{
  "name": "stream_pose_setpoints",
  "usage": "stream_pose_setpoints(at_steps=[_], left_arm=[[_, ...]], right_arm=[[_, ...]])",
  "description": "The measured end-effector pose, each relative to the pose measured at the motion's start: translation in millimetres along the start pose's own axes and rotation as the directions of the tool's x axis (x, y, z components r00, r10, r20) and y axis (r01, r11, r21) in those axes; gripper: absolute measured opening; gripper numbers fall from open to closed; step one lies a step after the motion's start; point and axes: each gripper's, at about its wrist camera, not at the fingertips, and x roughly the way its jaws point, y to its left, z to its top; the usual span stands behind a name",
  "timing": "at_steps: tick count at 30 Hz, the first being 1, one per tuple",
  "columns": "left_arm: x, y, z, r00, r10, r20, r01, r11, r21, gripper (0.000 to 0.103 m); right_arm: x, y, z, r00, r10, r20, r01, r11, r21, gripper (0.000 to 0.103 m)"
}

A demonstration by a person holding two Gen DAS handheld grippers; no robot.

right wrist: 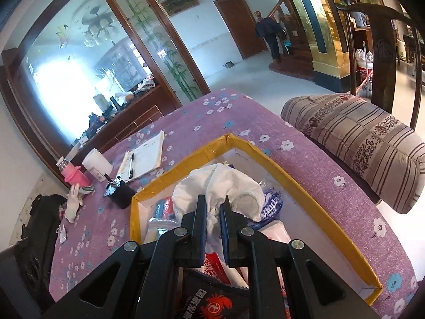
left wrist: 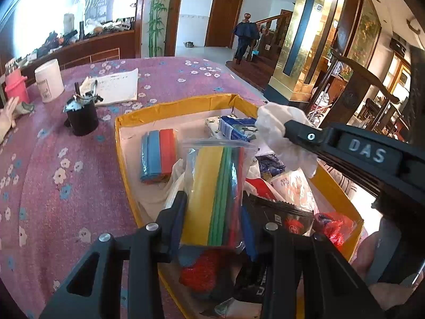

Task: Organize soft objects
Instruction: 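Carry the white cloth with the right gripper while the left carries the sponge bag to the tray, then open both grippers to release the cloth and sponge bag into the tray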

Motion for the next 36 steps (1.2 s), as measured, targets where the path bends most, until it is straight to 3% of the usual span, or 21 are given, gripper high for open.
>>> stream_pose_setpoints(at_steps=[7, 28, 33, 36], left_arm=[[-1.7, -7.3, -6.5, 1.0, 0.012, 0.021, -0.012, 0.999, 0.043, 0.037], [-4.1, -8.7, -13.2, 0.998, 0.031, 0.062, -0.035, 0.997, 0.072, 0.039], [-5.4, -10.2, -14.4, 0.997, 0.031, 0.067, -0.036, 0.997, 0.074, 0.043], [-6.8, -11.2, -14.2, 0.996, 0.038, 0.077, -0.044, 0.996, 0.078, 0.049]], right_arm=[[9.6, 0.0, -4.5, 0.998, -0.048, -0.028, 0.047, 0.999, -0.022, 0.011], [20.3, 0.6, -9.4, 0.995, -0.077, -0.068, 0.075, 0.997, -0.029, 0.013], [19.2, 0.0, -8.8, 0.995, -0.075, -0.067, 0.073, 0.997, -0.03, 0.014], [17.4, 0.1, -7.4, 0.995, -0.076, -0.063, 0.074, 0.997, -0.028, 0.022]])
